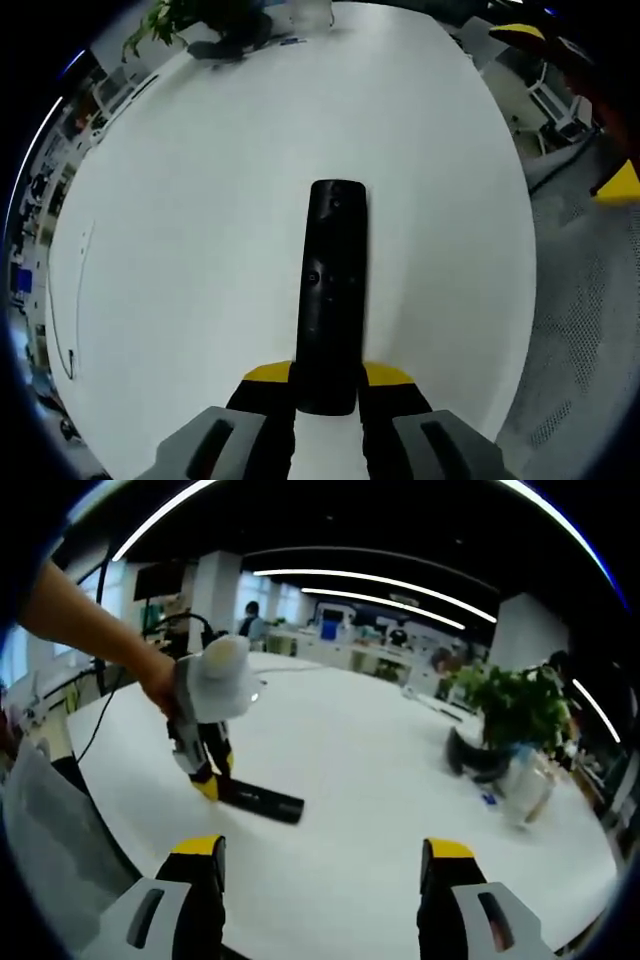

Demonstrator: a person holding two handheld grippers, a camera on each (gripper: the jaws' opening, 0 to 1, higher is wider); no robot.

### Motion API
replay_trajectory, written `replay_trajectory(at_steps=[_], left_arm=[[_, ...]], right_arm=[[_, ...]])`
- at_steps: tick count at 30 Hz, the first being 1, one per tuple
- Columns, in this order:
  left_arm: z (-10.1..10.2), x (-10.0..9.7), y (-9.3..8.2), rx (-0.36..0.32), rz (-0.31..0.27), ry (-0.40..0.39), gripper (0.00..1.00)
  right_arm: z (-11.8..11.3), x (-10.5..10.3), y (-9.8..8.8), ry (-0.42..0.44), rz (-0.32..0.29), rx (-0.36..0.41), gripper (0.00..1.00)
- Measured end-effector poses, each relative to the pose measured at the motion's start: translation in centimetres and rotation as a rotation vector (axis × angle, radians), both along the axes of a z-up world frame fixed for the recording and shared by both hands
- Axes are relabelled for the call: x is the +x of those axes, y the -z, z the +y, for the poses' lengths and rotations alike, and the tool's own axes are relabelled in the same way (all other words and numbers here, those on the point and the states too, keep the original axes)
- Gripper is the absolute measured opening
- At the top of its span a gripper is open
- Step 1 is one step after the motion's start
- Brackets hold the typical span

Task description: Press the specified remote control buttons in sequence, fully releasing each button before pressing the next.

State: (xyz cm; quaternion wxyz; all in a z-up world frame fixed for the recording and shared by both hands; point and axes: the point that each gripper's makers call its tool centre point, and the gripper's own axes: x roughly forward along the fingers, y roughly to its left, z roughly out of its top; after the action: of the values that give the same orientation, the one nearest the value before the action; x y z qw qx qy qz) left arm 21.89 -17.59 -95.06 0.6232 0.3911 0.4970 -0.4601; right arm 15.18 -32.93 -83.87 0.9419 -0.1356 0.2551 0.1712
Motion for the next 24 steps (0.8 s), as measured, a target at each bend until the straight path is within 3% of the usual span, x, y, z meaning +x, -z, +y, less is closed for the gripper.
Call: replay_trajectory(at_steps=[13,24], left_arm=[[-0.2,-2.2,-0.1,-0.025,-0.004,-0.001,0.23],[-0.3,-3.9,-0.1,-0.041,-0.004,-0.006,0.23]], right_arm=[[0.2,-0.1,0.0,-0.01,0.005,0.011,0.78],[0.3,-0.3,0.0,-0.01,0.012,0.03,0.7]])
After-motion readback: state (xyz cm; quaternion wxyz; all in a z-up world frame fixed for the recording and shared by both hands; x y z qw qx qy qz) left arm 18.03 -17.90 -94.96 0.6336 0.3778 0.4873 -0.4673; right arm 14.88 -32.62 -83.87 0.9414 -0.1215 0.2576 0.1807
